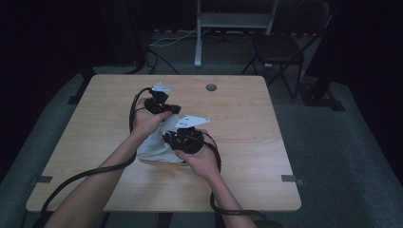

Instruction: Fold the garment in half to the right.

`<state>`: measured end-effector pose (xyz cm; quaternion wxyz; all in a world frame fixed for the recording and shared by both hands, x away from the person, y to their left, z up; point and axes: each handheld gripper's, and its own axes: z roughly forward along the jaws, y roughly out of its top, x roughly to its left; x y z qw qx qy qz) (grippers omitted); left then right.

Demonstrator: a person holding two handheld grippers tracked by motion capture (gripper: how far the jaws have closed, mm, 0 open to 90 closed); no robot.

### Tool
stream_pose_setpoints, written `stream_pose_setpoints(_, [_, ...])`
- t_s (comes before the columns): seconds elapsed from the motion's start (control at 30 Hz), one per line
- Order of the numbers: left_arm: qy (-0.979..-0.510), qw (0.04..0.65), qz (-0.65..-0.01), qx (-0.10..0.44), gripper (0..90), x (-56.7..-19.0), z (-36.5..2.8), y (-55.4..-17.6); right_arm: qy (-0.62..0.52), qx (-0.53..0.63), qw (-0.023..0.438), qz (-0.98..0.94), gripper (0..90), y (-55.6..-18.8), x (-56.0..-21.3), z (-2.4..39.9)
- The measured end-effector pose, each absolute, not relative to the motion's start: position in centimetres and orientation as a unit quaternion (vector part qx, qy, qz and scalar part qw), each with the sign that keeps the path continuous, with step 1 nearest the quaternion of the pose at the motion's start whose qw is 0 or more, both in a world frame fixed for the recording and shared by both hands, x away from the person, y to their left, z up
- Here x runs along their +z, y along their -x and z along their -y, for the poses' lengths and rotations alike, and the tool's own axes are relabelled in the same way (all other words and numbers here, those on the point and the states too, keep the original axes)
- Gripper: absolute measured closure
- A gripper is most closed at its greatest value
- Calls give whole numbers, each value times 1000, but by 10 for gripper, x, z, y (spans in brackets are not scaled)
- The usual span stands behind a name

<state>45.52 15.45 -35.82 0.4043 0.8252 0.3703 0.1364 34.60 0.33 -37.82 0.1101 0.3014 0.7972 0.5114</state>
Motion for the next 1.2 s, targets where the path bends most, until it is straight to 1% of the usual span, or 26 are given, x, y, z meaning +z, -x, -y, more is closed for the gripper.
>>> stream_pose_setpoints(1.2, [-831,401,-364,128,865,-367,-147,-454,-311,504,105,-799,766,-344,-390,6])
